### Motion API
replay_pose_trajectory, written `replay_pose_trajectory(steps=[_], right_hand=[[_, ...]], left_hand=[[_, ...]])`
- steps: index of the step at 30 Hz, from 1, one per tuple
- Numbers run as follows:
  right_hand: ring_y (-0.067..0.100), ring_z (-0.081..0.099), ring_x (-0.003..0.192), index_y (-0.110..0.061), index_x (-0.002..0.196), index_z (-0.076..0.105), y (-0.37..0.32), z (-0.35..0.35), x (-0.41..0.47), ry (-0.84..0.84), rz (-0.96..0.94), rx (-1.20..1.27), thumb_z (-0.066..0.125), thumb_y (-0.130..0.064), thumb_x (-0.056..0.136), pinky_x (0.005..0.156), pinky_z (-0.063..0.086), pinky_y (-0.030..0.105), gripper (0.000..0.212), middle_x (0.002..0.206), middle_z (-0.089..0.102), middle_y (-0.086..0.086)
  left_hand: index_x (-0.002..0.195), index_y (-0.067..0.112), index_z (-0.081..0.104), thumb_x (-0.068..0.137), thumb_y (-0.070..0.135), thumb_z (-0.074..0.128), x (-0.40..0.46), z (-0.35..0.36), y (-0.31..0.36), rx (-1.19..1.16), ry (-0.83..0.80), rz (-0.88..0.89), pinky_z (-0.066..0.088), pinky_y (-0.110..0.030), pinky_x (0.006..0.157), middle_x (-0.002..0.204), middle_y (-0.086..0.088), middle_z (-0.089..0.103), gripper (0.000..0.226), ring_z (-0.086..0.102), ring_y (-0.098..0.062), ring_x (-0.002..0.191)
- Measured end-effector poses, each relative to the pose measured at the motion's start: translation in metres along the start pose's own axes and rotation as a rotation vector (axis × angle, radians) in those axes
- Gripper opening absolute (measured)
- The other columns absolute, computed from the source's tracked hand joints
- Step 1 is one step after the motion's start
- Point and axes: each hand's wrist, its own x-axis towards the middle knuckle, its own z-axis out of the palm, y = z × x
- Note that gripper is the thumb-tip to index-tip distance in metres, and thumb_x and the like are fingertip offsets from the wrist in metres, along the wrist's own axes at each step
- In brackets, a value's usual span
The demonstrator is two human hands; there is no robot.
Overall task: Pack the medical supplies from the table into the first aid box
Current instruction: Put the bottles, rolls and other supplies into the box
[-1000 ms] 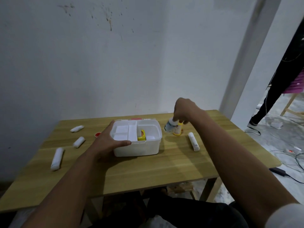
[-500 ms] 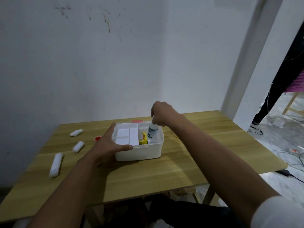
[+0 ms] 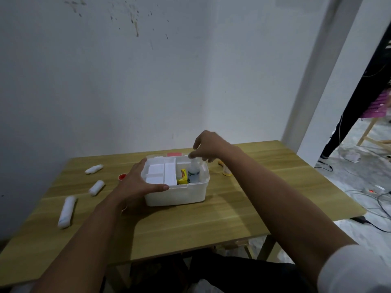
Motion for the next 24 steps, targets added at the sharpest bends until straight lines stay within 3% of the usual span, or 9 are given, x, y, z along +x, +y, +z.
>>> replay_pose_trajectory(steps=[3, 6, 8, 11, 13, 17, 21, 24], right_hand=[[0.024, 0.076, 0.078, -0.007, 0.100, 0.077, 0.017, -0.015, 0.003, 0.180, 0.020, 0.058, 0.077, -0.027, 0.088, 0.071, 0.065, 0.039, 0.023, 0.088, 0.077, 0.010], [0.023, 0.069, 0.092, -0.014, 0.111, 0.075, 0.042, -0.021, 0.009, 0.320, 0.101, -0.078, 0.069, -0.026, 0.088, 0.073, 0.054, 0.033, 0.027, 0.107, 0.075, 0.005], [0.024, 0.065, 0.099, -0.015, 0.122, 0.066, 0.059, -0.018, 0.010, 0.279, 0.193, -0.168, 0.067, -0.026, 0.088, 0.073, 0.048, 0.032, 0.036, 0.115, 0.069, 0.004], [0.027, 0.064, 0.110, -0.013, 0.131, 0.056, 0.080, -0.008, 0.007, 0.171, 0.249, -0.216, 0.067, -0.023, 0.087, 0.079, 0.052, 0.037, 0.047, 0.124, 0.065, 0.007], [0.026, 0.065, 0.108, -0.012, 0.130, 0.058, 0.091, 0.000, 0.006, 0.160, 0.250, -0.182, 0.068, -0.018, 0.086, 0.083, 0.056, 0.038, 0.046, 0.125, 0.066, 0.008], [0.023, 0.066, 0.091, -0.013, 0.122, 0.069, 0.101, 0.005, 0.001, 0.212, 0.232, -0.104, 0.067, -0.010, 0.086, 0.064, 0.051, 0.029, 0.036, 0.123, 0.069, 0.007], [0.028, 0.071, 0.096, -0.011, 0.119, 0.070, 0.092, -0.009, -0.004, 0.263, 0.189, -0.045, 0.077, -0.017, 0.084, 0.083, 0.060, 0.041, 0.036, 0.119, 0.070, 0.009], [0.027, 0.073, 0.088, -0.012, 0.114, 0.072, 0.068, -0.033, -0.007, 0.322, 0.120, 0.003, 0.083, -0.026, 0.080, 0.081, 0.062, 0.042, 0.038, 0.113, 0.070, 0.007]], left_hand=[[0.162, 0.031, 0.018, 0.058, 0.052, 0.092, 0.000, 0.003, 0.001, -0.024, 0.019, 0.018, 0.042, -0.043, 0.105, 0.164, 0.001, 0.030, 0.129, 0.036, -0.026, 0.143], [0.156, 0.040, 0.024, 0.048, 0.064, 0.092, 0.002, 0.003, -0.003, -0.034, 0.004, 0.020, 0.048, -0.037, 0.095, 0.154, 0.012, 0.036, 0.130, 0.042, -0.019, 0.133], [0.154, 0.042, 0.028, 0.042, 0.073, 0.092, 0.004, 0.001, -0.007, -0.033, -0.007, 0.010, 0.050, -0.042, 0.099, 0.155, 0.012, 0.038, 0.133, 0.044, -0.017, 0.133], [0.154, 0.041, 0.030, 0.043, 0.073, 0.093, 0.003, -0.001, -0.006, -0.036, -0.013, 0.000, 0.050, -0.046, 0.103, 0.154, 0.012, 0.041, 0.132, 0.046, -0.017, 0.133], [0.155, 0.041, 0.029, 0.042, 0.073, 0.093, 0.002, 0.000, -0.005, -0.032, -0.009, -0.011, 0.050, -0.048, 0.104, 0.155, 0.012, 0.041, 0.134, 0.046, -0.018, 0.134], [0.157, 0.041, 0.026, 0.041, 0.074, 0.093, 0.004, 0.003, -0.008, -0.024, 0.001, -0.024, 0.050, -0.051, 0.104, 0.156, 0.008, 0.041, 0.138, 0.046, -0.020, 0.135], [0.158, 0.039, 0.026, 0.041, 0.074, 0.093, 0.001, 0.005, -0.004, -0.037, 0.007, -0.004, 0.049, -0.047, 0.104, 0.156, 0.008, 0.039, 0.139, 0.045, -0.019, 0.134], [0.160, 0.036, 0.021, 0.049, 0.065, 0.094, 0.003, 0.007, -0.005, -0.022, 0.012, 0.000, 0.047, -0.044, 0.104, 0.160, 0.004, 0.033, 0.137, 0.041, -0.020, 0.135]])
